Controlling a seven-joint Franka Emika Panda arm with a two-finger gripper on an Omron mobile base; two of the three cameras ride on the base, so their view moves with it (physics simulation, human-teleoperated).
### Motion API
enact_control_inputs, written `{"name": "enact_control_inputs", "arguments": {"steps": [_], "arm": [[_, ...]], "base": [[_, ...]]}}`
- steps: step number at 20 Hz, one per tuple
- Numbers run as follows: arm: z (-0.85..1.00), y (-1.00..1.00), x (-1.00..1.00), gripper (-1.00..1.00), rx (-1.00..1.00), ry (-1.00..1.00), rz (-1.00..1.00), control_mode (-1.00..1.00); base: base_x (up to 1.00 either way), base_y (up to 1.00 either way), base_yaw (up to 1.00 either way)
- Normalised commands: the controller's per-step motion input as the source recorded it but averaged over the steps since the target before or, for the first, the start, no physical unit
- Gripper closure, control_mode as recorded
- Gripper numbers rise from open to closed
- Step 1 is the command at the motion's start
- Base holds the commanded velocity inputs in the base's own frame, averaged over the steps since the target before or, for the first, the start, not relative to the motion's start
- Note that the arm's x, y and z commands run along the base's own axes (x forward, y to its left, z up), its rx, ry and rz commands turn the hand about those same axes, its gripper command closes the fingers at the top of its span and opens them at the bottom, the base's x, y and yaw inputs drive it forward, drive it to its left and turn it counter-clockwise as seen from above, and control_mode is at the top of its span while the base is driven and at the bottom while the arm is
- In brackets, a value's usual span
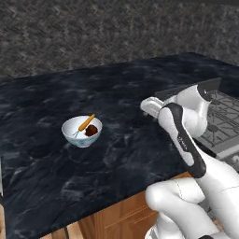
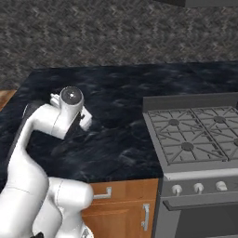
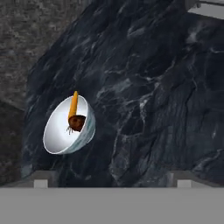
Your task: The microwave is finished heating the steak and carrot. Take the bowl containing the food and place it on the dining counter.
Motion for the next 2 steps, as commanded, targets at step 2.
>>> {"name": "enact_control_inputs", "arguments": {"steps": [2], "arm": [[0.35,-0.61,-1.0,-1.0,-0.06,-0.12,0.19,-1.0]], "base": [[0.0,0.0,0.0]]}}
